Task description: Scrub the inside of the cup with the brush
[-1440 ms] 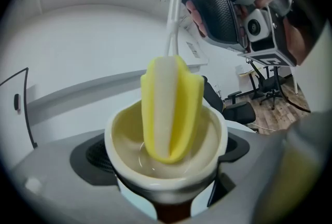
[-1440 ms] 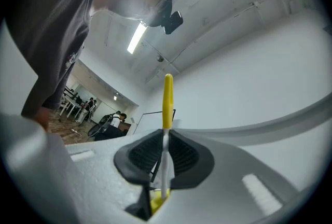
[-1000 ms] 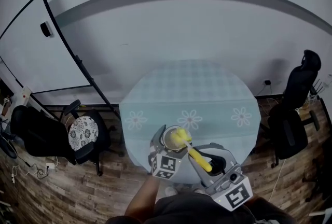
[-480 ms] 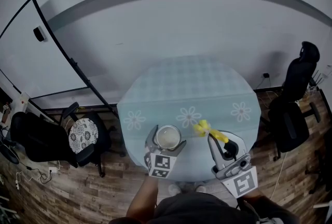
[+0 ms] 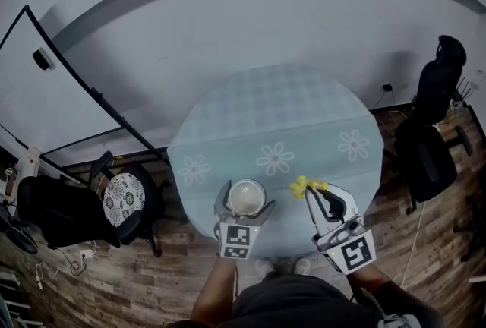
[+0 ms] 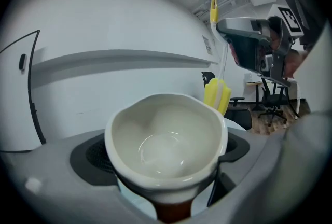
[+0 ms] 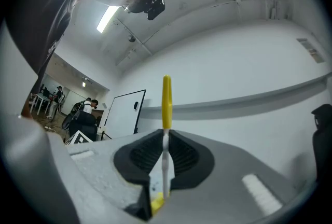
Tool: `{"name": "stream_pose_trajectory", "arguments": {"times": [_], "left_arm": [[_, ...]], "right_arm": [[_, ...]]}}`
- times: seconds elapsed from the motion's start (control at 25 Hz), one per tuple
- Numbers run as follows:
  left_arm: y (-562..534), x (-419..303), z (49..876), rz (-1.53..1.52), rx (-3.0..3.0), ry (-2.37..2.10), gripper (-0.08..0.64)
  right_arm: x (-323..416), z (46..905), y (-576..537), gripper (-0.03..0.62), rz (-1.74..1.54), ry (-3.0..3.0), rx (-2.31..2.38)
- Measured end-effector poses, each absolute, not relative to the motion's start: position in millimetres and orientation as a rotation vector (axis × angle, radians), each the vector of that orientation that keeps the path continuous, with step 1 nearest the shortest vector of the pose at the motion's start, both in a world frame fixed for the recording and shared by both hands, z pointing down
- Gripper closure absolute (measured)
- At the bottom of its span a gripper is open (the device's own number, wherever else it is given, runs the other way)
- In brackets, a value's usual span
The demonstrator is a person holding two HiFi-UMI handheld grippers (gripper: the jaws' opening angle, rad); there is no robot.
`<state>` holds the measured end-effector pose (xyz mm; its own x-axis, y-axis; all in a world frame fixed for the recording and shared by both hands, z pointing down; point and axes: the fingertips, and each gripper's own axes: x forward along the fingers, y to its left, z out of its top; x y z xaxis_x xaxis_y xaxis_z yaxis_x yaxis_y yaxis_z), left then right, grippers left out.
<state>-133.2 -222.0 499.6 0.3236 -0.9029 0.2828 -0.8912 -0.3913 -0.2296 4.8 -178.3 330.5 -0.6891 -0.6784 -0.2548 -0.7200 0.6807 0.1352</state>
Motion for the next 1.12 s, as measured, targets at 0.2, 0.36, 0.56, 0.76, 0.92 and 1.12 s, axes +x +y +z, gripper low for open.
{"name": "stream_pose_trajectory", "arguments": {"times": [0.2,0.36,0.56,0.76,0.92,1.12], "left_arm": [[-234,-124,527,-0.605,-2.574,1.698,-0.012],[-241,-122,561,-0.636,-2.624,1.709,-0.012],[-249,-112,613,-0.683,-2.706,1.71,-0.012],[-253,-97,664,-0.74,-2.763,1.702,-0.012],[-256,-88,702,-0.759,-2.795,1.728,-0.012],[-261,-86,740,-0.796,-2.8,1.768,-0.012]], "right_arm": [[1,349,-193,0.555,0.272,2.735,-1.142],[-4,371,-205,0.555,0.199,2.754,-1.144],[-1,412,-221,0.555,0.091,2.798,-1.193],[0,447,-228,0.555,0.045,2.839,-1.187],[2,476,-238,0.555,-0.01,2.853,-1.195],[0,505,-246,0.555,-0.049,2.874,-1.173]]}}
